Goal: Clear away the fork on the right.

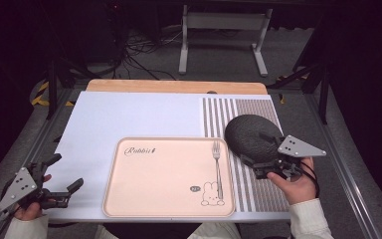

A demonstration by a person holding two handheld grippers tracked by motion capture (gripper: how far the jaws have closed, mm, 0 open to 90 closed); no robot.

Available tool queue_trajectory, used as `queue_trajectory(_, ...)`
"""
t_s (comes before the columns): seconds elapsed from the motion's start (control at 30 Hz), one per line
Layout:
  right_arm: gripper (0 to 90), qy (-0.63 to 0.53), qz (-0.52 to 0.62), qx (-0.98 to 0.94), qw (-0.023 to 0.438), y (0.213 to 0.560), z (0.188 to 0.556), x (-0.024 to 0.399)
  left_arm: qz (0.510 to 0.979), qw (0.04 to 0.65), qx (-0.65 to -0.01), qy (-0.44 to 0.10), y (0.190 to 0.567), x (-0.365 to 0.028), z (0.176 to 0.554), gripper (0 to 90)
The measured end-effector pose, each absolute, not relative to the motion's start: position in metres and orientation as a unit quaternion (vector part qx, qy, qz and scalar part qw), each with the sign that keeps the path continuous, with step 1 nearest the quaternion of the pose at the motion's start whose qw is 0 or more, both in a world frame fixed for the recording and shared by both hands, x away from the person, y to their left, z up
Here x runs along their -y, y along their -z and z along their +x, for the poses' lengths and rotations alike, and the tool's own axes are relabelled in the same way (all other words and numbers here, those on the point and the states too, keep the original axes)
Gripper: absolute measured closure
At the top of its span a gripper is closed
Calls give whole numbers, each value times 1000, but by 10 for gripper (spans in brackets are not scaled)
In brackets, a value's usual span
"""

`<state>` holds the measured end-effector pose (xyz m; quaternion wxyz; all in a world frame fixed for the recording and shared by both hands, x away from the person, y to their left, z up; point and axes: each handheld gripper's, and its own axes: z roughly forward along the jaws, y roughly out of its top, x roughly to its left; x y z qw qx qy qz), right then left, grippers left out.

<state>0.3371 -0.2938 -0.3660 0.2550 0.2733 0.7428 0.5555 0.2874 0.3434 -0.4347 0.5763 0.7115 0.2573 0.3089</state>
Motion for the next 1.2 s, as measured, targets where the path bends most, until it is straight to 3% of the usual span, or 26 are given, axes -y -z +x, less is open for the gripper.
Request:
queue_trajectory(0.7,32,-556,307,-725,266,409,318,341,704,584,-257,-311,434,-345,286,0)
queue_trajectory(1.2,27,-527,330,-744,245,443,315,345,701,589,-258,-308,435,-346,286,0)
